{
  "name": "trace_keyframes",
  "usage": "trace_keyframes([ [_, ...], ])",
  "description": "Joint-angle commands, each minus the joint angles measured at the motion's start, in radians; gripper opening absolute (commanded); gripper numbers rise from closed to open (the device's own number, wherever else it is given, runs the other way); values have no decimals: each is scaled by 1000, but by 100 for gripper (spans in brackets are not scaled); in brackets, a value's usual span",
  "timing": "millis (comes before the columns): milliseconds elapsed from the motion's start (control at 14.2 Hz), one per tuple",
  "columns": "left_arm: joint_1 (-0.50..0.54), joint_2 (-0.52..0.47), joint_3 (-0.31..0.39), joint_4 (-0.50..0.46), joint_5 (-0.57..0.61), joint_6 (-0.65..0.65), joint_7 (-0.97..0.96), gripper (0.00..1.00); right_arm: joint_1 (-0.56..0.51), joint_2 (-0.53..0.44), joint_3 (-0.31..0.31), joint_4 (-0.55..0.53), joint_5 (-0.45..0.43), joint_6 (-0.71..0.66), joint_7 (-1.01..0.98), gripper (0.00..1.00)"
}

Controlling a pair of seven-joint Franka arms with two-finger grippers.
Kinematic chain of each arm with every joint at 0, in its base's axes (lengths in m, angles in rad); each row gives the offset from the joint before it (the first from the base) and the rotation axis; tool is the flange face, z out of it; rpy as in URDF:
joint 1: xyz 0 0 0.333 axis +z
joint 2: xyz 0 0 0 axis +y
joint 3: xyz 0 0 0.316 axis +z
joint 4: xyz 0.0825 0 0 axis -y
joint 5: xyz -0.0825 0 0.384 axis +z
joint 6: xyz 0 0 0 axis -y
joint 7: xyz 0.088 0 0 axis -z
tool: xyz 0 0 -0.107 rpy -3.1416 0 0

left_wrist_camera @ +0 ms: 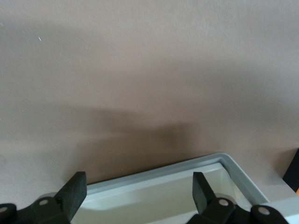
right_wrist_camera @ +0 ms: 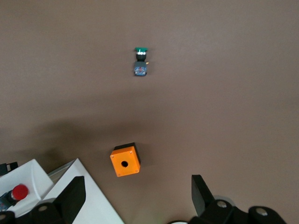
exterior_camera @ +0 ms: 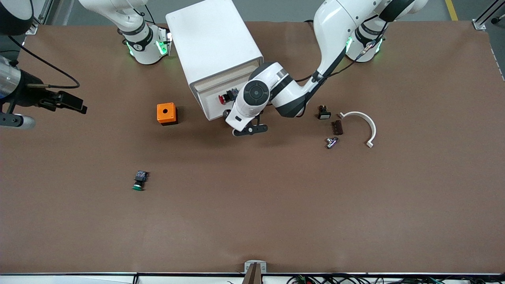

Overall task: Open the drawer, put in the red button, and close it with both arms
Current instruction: 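Press the drawer fully into the cabinet with the left gripper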

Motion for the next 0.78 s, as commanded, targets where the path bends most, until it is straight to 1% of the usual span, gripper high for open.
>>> trace_keyframes([
  [0, -36, -7, -1, 0, -24, 10, -28, 100, -37, -16, 20, -8, -51, 15, -44, 100],
  [353, -71, -5, -1, -20, -24, 13, -53, 100, -58, -11, 20, 55, -57, 3, -44, 100],
  [706, -114, -5, -1, -19, -30, 30, -126, 100, -69, -11, 21, 67, -57, 4, -44, 100],
])
